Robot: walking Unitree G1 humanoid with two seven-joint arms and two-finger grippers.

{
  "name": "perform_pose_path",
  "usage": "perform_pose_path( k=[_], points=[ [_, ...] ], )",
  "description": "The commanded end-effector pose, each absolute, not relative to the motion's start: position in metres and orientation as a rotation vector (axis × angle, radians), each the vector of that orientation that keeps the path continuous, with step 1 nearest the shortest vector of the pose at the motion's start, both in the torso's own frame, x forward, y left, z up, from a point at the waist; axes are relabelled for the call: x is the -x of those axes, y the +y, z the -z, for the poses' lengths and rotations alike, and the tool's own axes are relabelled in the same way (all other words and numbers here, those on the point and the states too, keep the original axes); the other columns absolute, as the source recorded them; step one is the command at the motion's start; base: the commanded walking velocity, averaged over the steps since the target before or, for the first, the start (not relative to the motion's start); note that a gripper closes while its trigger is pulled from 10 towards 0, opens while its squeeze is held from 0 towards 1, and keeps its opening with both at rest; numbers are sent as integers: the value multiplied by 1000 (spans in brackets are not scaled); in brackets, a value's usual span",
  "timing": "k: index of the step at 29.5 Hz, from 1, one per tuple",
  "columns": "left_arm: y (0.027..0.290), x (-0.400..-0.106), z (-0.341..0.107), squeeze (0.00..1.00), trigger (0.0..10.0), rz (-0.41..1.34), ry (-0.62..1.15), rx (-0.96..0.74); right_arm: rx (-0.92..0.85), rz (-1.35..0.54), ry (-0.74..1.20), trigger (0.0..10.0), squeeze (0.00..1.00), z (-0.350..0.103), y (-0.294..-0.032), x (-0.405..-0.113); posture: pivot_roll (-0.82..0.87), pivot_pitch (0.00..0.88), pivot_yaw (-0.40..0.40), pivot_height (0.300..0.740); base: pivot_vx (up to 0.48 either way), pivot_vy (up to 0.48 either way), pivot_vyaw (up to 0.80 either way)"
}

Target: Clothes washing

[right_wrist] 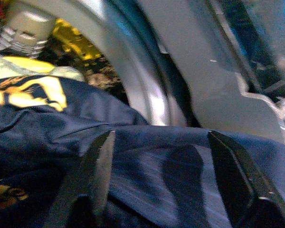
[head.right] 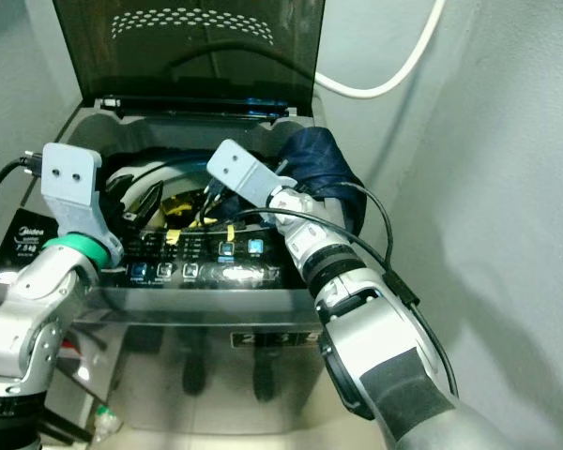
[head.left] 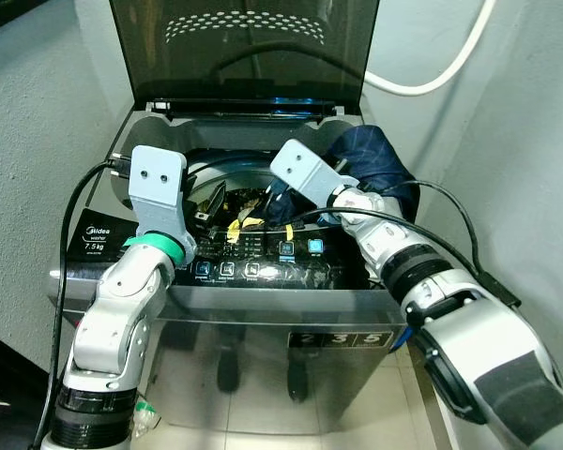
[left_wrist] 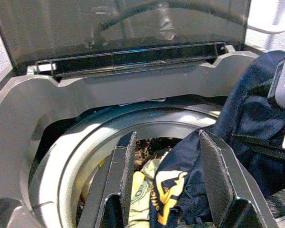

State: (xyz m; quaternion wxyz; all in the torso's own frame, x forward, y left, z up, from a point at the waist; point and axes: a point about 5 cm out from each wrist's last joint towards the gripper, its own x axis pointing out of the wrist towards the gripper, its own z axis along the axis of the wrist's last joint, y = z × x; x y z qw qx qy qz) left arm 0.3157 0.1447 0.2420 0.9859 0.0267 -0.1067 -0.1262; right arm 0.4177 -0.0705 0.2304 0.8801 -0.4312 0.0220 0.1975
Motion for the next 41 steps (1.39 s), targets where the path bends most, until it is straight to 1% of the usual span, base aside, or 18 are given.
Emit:
perform_pose_path(
  k=[1,9,11,12,13,15,18,22,25,29,30,33,34,35,36,37,38,41],
  points=[
    [147,-316,-241,0,10000,250,-210,-55,898,-450,171,0,0,-202,-77,-414,170,60,48,740,0,0,0],
    [147,-315,-241,0,10000,254,-207,-57,790,-492,199,0,0,-206,-74,-413,171,59,49,740,0,0,0],
    [147,-315,-241,0,10000,256,-207,-59,538,-533,126,0,0,-223,-62,-413,171,55,52,740,0,0,0],
    [147,-315,-241,0,10000,256,-207,-59,538,-533,126,0,0,-223,-62,-413,171,55,52,740,0,0,0],
    [148,-315,-242,0,10000,254,-211,-59,371,-509,33,0,0,-243,-61,-416,171,55,52,740,0,0,0],
    [148,-315,-243,0,10000,253,-219,-58,198,-408,-135,0,0,-283,-77,-421,171,50,53,740,0,0,0],
    [148,-315,-244,0,10000,255,-222,-57,153,-339,-196,0,0,-302,-94,-423,171,50,53,740,0,0,0],
    [148,-315,-244,0,10000,255,-222,-56,141,-330,-202,0,0,-305,-98,-424,171,50,53,740,0,0,0],
    [147,-315,-244,0,10000,259,-224,-53,26,-316,-243,0,0,-324,-114,-424,165,45,55,740,0,0,0],
    [146,-315,-244,0,10000,262,-226,-50,-24,-347,-271,0,0,-335,-114,-422,159,44,62,740,0,0,0],
    [145,-317,-246,0,10000,264,-236,-43,-182,-500,-350,0,0,-361,-93,-412,161,49,67,740,0,0,0],
    [145,-318,-247,0,10000,264,-240,-43,-161,-515,-371,0,0,-368,-85,-410,162,48,65,740,0,0,0],
    [145,-318,-247,0,10000,265,-240,-44,-36,-443,-359,1804,0,-363,-89,-413,162,48,65,740,0,0,0],
    [145,-318,-247,0,10000,265,-240,-44,-36,-443,-359,1804,0,-363,-89,-413,162,48,65,740,0,0,0],
    [145,-318,-247,0,10000,265,-239,-44,126,-350,-334,10000,0,-354,-96,-418,162,46,61,740,0,0,0],
    [145,-318,-247,0,10000,265,-237,-45,236,-287,-306,10000,0,-345,-103,-421,167,47,55,740,0,0,0],
    [145,-317,-246,0,10000,264,-236,-46,224,-258,-253,10000,1000,-333,-112,-424,167,47,55,740,0,0,0],
    [146,-316,-246,0,10000,260,-235,-45,177,-248,-203,10000,1000,-323,-119,-426,167,47,55,740,0,0,0]
  ],
)
